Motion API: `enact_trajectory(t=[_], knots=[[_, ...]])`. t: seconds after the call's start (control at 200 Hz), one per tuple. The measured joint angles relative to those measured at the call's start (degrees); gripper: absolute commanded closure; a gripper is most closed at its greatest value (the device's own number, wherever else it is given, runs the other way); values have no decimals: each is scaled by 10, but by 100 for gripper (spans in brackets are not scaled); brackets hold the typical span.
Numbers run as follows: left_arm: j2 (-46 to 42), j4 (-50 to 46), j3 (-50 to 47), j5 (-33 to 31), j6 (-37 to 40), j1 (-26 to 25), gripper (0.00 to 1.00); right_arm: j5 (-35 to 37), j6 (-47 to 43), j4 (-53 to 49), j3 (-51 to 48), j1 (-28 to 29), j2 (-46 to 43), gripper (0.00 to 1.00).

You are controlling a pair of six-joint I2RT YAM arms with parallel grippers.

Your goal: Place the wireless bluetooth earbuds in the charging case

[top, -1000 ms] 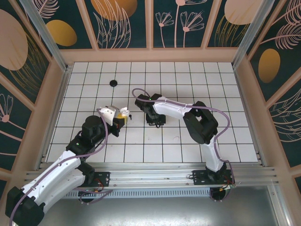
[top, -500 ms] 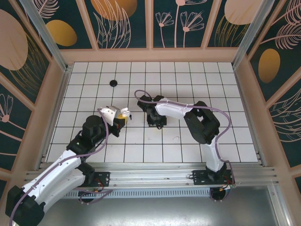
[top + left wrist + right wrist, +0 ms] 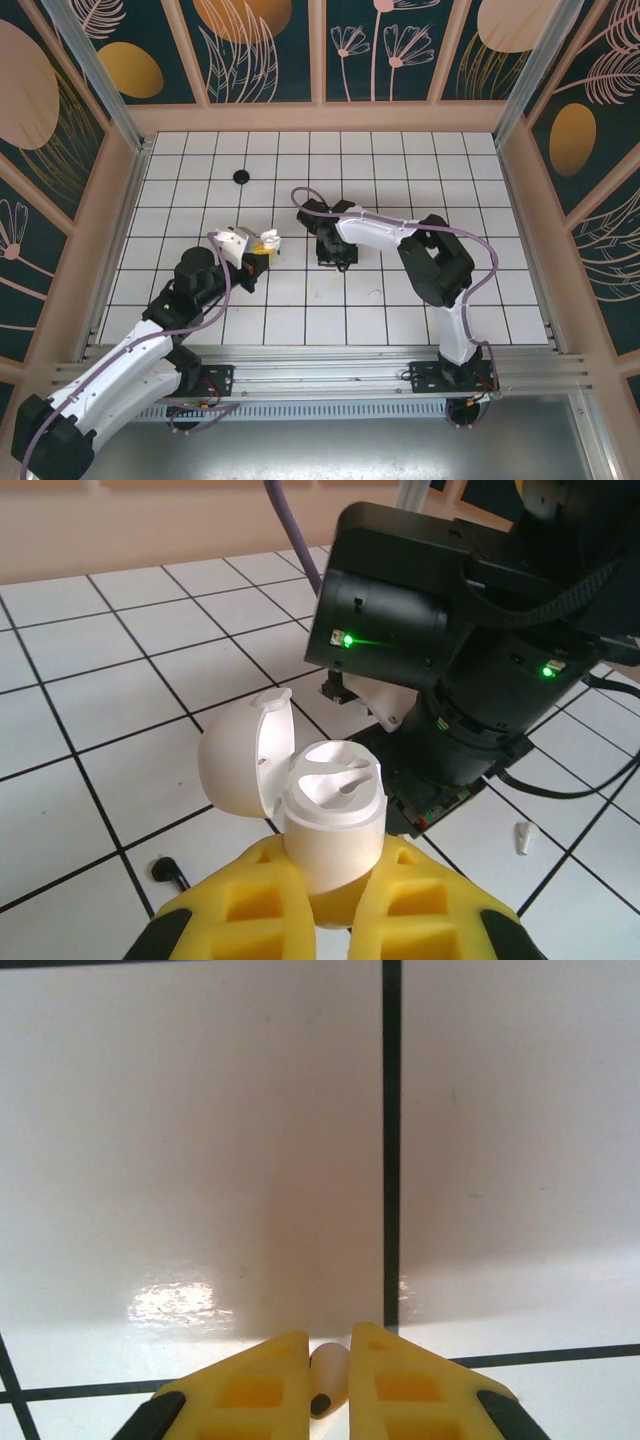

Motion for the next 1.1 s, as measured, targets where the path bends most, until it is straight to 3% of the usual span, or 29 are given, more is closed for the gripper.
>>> enact_trajectory(t=[0.2,0.51,0.856,1.096], knots=[[7,56,-33,45,7,0,100,42,-2,-41,15,0,-13,88],[90,167,-33,92,7,0,100,120,11,-120,77,1,-95,88],[274,243,55,64,-22,-35,100,184,16,-184,175,19,-154,89],[362,307,120,52,-57,-68,100,208,6,-174,184,47,-185,89]])
